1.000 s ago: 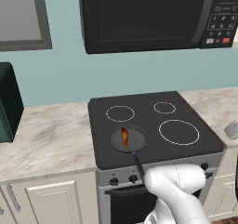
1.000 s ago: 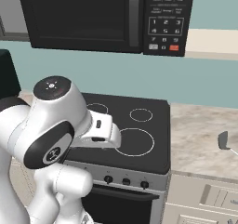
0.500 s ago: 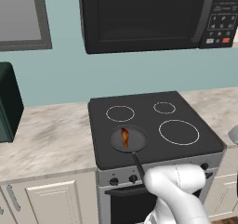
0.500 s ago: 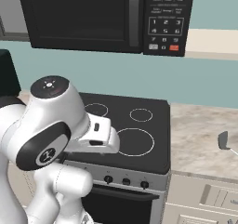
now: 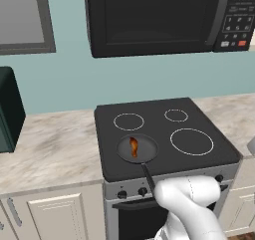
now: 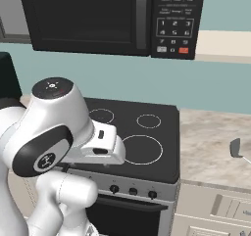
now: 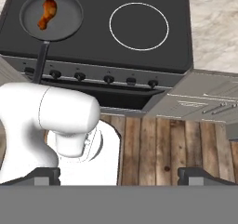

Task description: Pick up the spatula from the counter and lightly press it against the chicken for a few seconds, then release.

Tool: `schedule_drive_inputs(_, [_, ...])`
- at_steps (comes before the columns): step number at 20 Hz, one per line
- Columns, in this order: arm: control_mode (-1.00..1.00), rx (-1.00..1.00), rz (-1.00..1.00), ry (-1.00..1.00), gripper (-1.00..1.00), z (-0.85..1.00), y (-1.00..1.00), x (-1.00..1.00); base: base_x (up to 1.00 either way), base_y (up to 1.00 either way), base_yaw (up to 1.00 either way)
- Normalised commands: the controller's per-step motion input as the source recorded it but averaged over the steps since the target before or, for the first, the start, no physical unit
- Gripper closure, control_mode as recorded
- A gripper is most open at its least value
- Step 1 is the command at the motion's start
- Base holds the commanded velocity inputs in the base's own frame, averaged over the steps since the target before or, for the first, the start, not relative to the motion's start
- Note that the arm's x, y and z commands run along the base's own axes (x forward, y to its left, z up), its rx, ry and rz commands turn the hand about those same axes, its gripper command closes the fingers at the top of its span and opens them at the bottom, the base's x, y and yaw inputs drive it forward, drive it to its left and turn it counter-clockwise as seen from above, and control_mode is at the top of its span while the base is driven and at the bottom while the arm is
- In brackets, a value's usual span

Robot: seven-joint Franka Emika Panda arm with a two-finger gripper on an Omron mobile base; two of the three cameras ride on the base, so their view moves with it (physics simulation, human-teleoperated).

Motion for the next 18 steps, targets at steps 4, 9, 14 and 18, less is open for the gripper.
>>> schedule_drive_inputs(4, [1.0, 0.0, 0.0, 0.0, -1.0, 0.0, 0.0, 0.0, -0.08, -0.24, 0.0])
schedule_drive_inputs(9, [1.0, 0.0, 0.0, 0.0, -1.0, 0.0, 0.0, 0.0, -0.12, -0.4, 0.0])
schedule_drive_inputs(14, [1.0, 0.0, 0.0, 0.0, -1.0, 0.0, 0.0, 0.0, -0.16, -0.52, 0.0])
schedule_drive_inputs(18, [1.0, 0.0, 0.0, 0.0, -1.0, 0.0, 0.0, 0.0, -0.17, -0.57, 0.01])
